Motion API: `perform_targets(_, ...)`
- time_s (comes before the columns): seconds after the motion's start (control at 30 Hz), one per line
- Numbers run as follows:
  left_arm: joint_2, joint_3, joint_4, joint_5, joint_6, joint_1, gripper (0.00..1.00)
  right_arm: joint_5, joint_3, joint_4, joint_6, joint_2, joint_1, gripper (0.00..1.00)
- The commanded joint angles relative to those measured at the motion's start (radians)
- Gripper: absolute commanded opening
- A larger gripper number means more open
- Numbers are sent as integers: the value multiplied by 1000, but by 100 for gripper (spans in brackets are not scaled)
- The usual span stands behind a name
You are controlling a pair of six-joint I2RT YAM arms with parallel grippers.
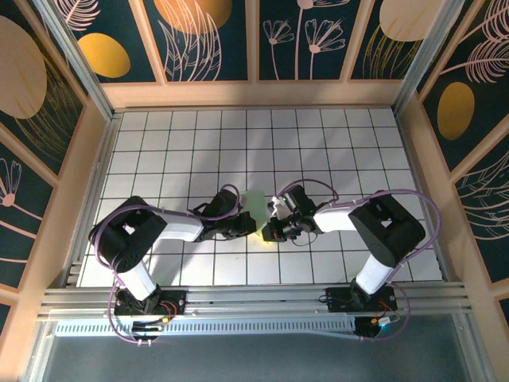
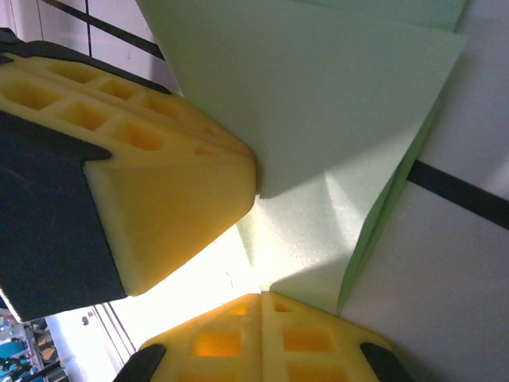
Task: Fold a paper plane with a square sheet of paper (fold left side to right side)
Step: Third fold the triangle at the center of the table.
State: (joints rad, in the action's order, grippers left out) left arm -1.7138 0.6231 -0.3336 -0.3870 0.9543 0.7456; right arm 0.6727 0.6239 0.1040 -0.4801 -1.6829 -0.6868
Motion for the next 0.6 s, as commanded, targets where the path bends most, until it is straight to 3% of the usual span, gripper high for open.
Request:
perform_targets(0.0,-49,-16,90,139,-61,-97,0,-192,-56,-148,40,-75,-1,0)
perform_targets(0.57,-20,4,125,149,-205,-284,0,-183,-55,-143,34,-71,0,0)
